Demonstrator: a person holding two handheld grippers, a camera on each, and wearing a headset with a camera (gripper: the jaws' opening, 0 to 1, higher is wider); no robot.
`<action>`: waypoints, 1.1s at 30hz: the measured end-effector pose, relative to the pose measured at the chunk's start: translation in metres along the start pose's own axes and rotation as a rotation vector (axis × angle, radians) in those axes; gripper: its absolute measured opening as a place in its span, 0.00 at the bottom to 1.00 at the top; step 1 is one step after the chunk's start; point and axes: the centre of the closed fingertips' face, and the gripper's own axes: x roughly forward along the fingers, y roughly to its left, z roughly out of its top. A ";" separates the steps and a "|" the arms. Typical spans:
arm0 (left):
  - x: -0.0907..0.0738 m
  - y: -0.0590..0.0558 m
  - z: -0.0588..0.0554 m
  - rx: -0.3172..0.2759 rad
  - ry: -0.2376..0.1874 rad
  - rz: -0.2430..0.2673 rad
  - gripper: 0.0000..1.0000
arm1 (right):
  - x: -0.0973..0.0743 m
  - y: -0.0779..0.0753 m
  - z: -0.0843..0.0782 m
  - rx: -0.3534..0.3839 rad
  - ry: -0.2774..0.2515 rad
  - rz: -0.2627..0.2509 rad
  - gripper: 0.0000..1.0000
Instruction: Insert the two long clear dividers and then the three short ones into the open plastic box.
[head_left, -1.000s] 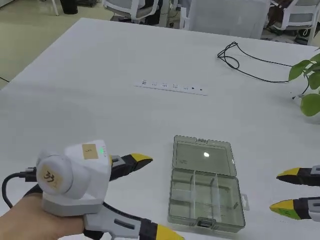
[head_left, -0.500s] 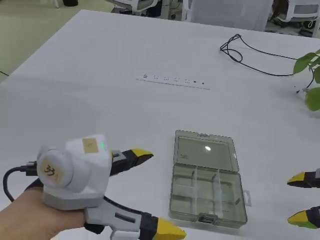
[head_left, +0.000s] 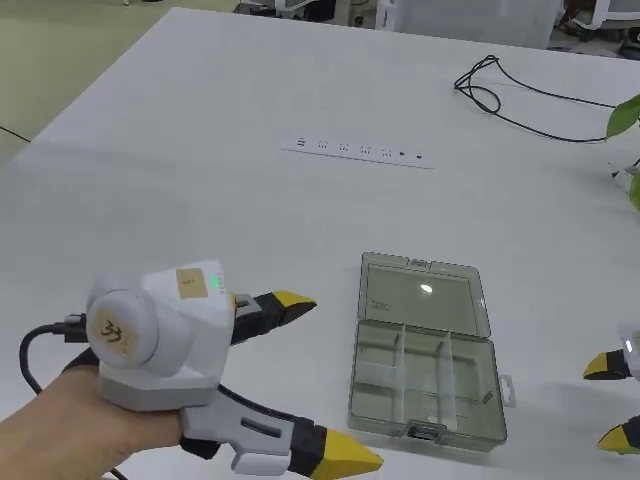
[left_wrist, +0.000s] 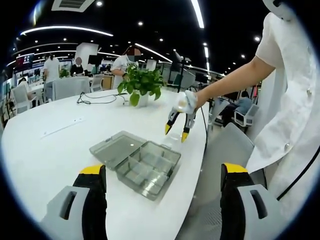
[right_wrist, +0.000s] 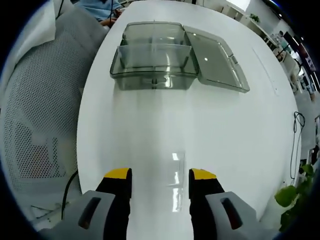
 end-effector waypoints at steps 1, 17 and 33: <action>0.000 0.000 0.000 0.000 0.000 0.000 0.97 | 0.002 0.000 0.000 -0.001 0.004 0.005 0.46; -0.003 0.004 0.002 -0.005 -0.006 0.016 0.97 | 0.009 0.004 -0.006 -0.023 0.041 0.043 0.42; -0.003 0.001 0.002 0.001 -0.002 0.009 0.96 | 0.008 0.003 -0.006 -0.026 0.045 0.041 0.33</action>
